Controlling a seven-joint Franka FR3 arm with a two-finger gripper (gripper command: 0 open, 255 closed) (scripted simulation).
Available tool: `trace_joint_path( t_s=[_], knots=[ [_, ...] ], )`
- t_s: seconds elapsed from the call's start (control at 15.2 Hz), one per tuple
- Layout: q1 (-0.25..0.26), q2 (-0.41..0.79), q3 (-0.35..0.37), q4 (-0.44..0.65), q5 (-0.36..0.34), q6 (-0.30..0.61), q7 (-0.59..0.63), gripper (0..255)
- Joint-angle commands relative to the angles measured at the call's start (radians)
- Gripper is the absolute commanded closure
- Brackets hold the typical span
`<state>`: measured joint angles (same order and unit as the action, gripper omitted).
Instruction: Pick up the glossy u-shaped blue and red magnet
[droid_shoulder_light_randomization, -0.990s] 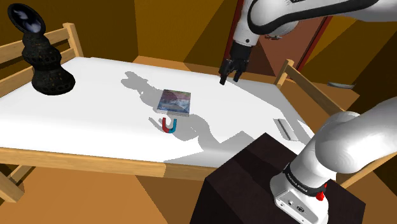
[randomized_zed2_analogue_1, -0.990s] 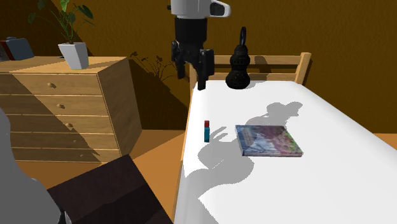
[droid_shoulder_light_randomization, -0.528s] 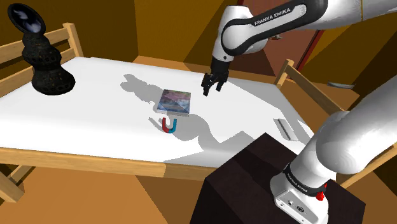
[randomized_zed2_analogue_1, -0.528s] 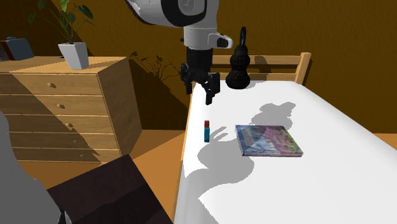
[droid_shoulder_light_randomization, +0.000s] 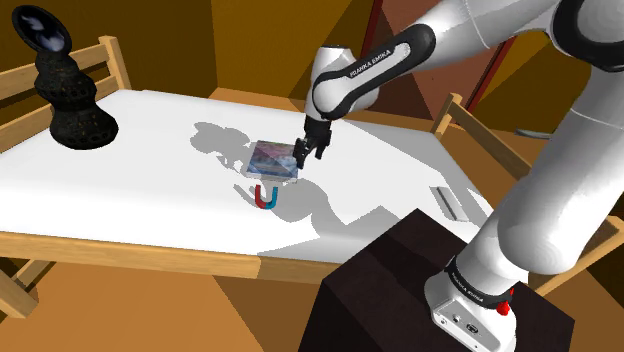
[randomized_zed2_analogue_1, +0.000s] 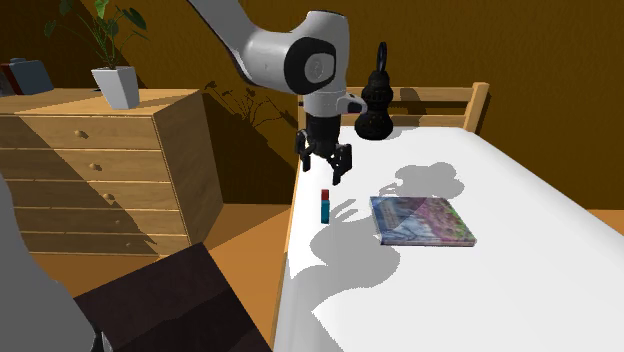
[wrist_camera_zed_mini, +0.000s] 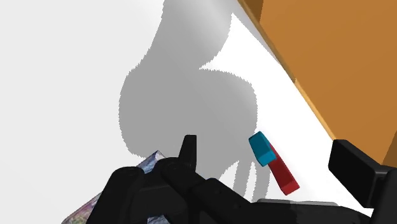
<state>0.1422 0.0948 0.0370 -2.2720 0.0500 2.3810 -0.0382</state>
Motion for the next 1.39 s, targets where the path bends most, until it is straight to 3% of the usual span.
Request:
trace_joint_path(
  t_s=[0.0,0.73,1.32],
  knots=[
    [0.010,0.070,0.008,0.035,-0.010,0.033,0.000,0],
    [0.071,0.483,0.020,0.330,-0.086,0.138,-0.007,0],
    [0.075,0.569,0.015,0.350,-0.091,0.203,-0.005,0]
  ],
)
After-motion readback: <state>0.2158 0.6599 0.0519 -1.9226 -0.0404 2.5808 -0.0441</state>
